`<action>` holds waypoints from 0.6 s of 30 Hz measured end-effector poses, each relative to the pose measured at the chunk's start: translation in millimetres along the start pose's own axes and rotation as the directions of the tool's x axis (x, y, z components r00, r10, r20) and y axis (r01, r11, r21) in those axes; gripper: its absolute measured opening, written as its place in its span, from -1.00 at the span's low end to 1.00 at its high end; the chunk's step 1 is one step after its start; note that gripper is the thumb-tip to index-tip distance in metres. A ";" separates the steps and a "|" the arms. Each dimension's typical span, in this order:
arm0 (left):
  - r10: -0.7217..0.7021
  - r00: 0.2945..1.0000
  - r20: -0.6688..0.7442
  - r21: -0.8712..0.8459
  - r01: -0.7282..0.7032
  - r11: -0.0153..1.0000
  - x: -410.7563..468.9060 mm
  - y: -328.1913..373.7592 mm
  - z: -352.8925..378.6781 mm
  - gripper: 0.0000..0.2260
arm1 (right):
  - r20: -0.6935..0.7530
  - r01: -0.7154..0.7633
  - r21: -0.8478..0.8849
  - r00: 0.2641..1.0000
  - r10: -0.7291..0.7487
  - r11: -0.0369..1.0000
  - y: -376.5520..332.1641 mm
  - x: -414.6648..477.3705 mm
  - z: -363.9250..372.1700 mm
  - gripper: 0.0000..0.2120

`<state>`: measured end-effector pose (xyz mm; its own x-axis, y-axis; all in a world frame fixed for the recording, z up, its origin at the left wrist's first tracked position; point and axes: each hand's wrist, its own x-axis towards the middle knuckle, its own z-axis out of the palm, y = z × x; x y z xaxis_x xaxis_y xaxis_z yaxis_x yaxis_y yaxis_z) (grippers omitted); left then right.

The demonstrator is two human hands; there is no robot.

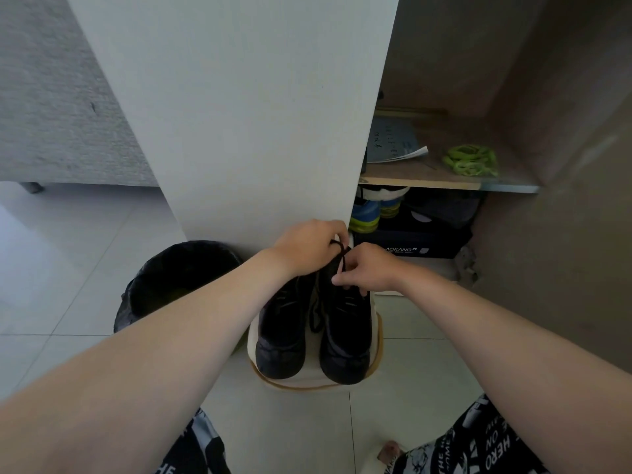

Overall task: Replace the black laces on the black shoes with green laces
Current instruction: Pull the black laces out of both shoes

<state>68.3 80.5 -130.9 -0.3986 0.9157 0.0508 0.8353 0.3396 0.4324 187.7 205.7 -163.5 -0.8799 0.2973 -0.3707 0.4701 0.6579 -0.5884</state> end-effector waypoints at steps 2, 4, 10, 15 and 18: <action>-0.049 0.993 -0.105 0.046 0.054 0.997 3.0 -2.0 -3.7 -0.88 | 0.020 -0.026 -0.034 0.999 0.027 0.999 4.9 2.1 -0.4 -0.75; -0.228 0.934 -0.274 -0.210 0.173 0.962 8.7 -9.0 -5.3 -0.90 | 0.050 -0.058 -0.030 0.997 0.059 0.998 7.5 2.3 -1.4 -0.72; -0.564 0.731 -0.385 -0.596 0.270 0.756 8.2 -19.2 -12.9 -0.72 | 0.018 -0.112 0.122 0.994 0.110 0.986 -3.2 -1.6 -7.0 -0.58; -0.289 0.926 0.245 -0.223 0.343 0.912 -3.8 -12.3 13.9 -0.90 | -0.064 -0.166 0.308 0.979 0.195 0.937 -18.3 -5.3 -13.2 -0.60; -0.200 0.864 0.462 -0.188 0.316 0.930 -6.2 -5.7 19.4 -0.93 | -0.054 -0.207 0.250 0.972 0.227 0.946 -20.6 -8.1 -13.6 -0.58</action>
<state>73.3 77.0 -151.1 -0.3370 0.8225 -0.4582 0.5794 0.5648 0.5876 184.2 199.2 -138.6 -0.7525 0.4758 -0.4553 0.6441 0.3876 -0.6594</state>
